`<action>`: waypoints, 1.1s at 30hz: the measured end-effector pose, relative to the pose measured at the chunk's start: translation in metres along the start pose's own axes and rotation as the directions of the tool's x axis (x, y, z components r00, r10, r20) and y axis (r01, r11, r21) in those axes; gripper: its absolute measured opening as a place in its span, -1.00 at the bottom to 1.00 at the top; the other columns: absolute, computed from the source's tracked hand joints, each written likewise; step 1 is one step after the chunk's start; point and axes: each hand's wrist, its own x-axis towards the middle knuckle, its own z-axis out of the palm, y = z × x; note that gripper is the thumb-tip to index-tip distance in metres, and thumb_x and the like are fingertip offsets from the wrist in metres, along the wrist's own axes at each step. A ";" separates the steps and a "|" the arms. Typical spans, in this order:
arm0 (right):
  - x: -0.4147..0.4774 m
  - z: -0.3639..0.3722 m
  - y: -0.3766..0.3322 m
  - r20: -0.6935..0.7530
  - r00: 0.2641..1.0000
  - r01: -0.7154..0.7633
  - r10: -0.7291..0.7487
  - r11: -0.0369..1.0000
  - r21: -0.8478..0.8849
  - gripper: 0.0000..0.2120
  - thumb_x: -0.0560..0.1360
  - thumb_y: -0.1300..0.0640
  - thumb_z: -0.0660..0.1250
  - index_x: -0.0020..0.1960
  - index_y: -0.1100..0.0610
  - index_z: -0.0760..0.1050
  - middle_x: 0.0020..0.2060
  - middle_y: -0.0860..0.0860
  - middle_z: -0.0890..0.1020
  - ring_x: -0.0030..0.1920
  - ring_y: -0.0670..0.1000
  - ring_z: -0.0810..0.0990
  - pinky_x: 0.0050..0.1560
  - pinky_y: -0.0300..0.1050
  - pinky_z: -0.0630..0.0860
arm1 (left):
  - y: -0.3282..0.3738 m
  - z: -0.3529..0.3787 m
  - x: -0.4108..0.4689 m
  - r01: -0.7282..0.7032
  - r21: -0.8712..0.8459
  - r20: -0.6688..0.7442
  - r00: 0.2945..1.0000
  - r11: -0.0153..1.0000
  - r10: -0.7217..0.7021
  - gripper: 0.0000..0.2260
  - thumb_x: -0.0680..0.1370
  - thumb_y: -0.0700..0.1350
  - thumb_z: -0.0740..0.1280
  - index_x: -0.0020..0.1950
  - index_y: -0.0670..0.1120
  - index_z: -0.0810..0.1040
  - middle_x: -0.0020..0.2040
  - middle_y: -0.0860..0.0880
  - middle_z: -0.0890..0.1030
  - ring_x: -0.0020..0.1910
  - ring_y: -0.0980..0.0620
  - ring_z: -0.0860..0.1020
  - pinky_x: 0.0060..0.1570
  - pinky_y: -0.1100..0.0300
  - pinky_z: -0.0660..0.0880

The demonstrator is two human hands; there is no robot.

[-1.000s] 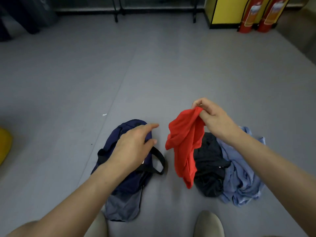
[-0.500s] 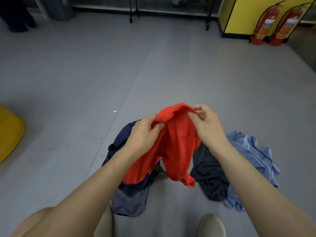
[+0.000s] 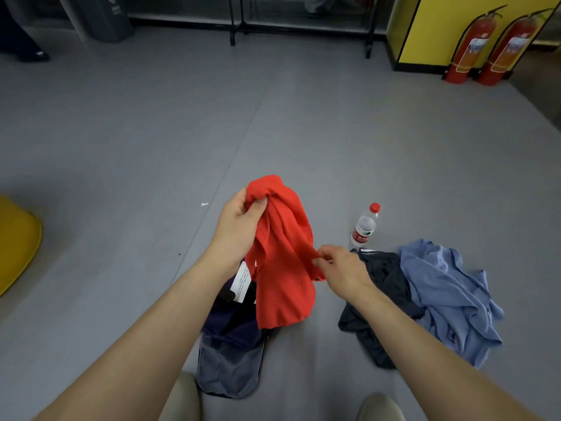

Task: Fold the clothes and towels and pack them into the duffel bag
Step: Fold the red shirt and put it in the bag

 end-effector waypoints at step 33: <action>-0.017 -0.035 -0.054 -0.056 0.858 0.512 -0.510 0.859 0.031 -0.35 0.40 -0.29 0.42 0.43 -0.18 0.37 0.38 -0.11 0.45 0.39 -0.09 0.39 0.38 -0.14 0.33 | 0.001 -0.008 -0.014 -0.246 0.581 0.250 0.961 0.776 0.118 -0.91 0.54 0.07 0.35 -0.04 0.14 0.64 -0.13 0.16 0.68 -0.06 0.12 0.64 0.05 -0.05 0.55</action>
